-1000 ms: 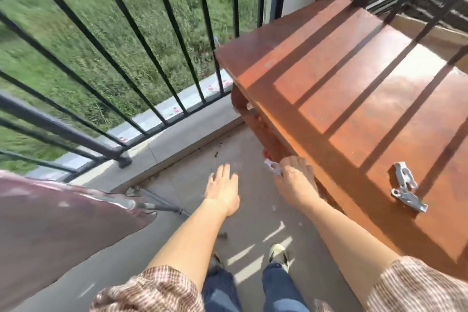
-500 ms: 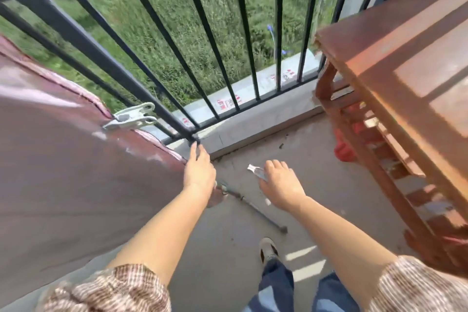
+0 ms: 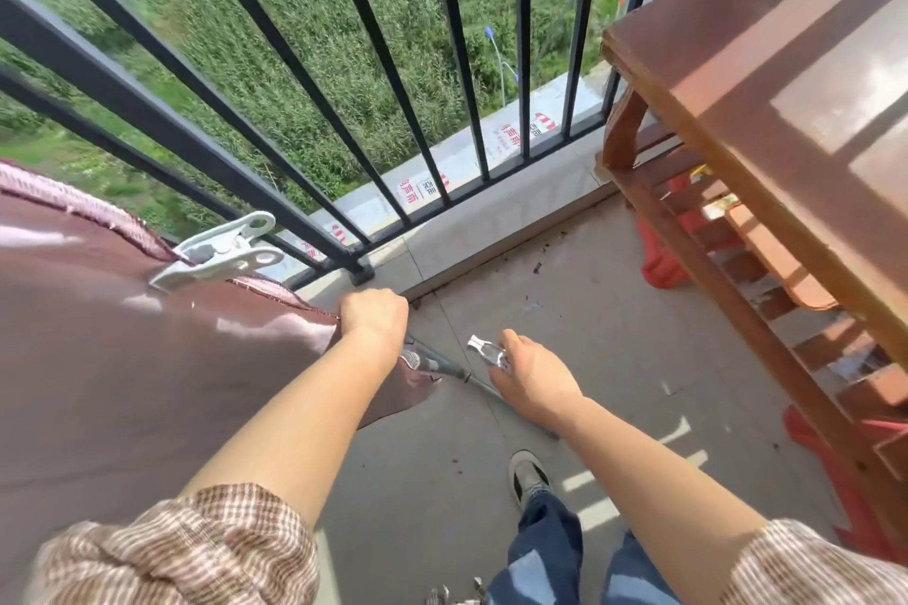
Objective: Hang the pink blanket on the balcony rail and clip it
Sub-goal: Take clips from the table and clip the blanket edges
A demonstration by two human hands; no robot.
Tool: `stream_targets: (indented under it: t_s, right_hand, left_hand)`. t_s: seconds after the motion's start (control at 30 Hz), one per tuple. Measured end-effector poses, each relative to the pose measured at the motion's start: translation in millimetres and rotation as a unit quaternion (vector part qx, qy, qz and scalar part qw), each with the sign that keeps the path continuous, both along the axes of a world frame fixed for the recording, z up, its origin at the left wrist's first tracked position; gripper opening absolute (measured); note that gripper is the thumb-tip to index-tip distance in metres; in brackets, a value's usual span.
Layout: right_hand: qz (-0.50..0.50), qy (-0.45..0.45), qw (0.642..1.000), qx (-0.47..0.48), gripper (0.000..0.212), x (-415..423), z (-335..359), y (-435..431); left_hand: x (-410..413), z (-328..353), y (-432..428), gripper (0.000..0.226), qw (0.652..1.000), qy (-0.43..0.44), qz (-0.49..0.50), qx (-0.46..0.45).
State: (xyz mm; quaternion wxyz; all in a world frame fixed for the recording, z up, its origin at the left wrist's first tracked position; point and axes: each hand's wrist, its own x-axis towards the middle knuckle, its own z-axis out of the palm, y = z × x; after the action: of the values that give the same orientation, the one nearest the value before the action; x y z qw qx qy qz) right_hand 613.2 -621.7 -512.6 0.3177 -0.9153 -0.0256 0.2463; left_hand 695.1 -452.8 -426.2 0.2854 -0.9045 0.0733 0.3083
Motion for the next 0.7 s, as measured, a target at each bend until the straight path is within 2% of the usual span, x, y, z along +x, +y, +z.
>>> stream_targets:
  t_s: [0.13, 0.23, 0.37, 0.47, 0.57, 0.7]
  right_hand:
    - [-0.036, 0.002, 0.999, 0.021, 0.022, 4, 0, -1]
    - [-0.046, 0.021, 0.998, 0.044, 0.029, 18, 3, 7]
    - [-0.071, 0.041, 0.991, 0.110, 0.030, 34, 7, 29]
    - [-0.061, 0.051, 0.987, 0.140, 0.024, 43, 8, 46]
    - [-0.046, 0.038, 0.987, 0.150, 0.024, 54, 8, 55]
    - [-0.021, 0.031, 0.987, 0.159, 0.023, 69, 7, 56]
  left_hand:
    - [3, 5, 0, 0.025, 0.997, 0.019, 0.010, -0.077]
    - [6, 13, 10, 0.008, 0.989, 0.028, 0.054, -0.135]
    - [12, 15, 20, 0.032, 0.985, 0.039, 0.104, -0.135]
    - [15, 11, 20, 0.032, 0.982, 0.043, 0.124, -0.134]
    - [16, 4, 23, 0.020, 0.982, 0.031, 0.126, -0.139]
    - [16, -2, 28, 0.022, 0.979, 0.030, 0.126, -0.155]
